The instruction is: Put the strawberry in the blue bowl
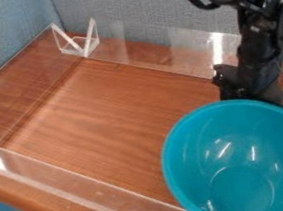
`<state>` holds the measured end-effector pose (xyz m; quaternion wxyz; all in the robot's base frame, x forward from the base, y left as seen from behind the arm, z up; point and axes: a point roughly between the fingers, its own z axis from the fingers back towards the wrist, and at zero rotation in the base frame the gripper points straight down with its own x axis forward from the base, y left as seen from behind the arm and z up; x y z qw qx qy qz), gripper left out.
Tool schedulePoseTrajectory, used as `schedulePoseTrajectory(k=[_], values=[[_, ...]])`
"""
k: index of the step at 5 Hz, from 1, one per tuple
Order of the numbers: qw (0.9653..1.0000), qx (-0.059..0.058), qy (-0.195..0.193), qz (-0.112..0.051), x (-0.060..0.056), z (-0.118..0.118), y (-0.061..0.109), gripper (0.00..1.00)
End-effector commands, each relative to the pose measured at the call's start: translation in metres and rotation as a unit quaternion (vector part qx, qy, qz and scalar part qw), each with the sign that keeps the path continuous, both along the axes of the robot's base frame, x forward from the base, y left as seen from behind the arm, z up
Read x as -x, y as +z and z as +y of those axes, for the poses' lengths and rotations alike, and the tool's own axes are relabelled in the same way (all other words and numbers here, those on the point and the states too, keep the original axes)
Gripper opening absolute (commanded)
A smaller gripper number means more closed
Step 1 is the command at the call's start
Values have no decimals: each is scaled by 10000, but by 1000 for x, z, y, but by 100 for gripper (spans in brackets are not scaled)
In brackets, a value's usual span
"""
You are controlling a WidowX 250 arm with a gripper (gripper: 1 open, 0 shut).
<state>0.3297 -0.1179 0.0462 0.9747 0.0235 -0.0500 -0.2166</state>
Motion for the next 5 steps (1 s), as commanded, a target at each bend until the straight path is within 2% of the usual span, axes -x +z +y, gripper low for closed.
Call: schedulePoseTrajectory(k=[1,2,3,4,5], values=[[9989,111,69,-443,-5,-4,37,0],[9975,68,481,-509,-11,-3,40,0],[9944,40,880,-577,-15,-3,44,0],[9894,17,1308,-637,-20,-3,45,0],[9937,86,889,-673,-17,15,34,0]])
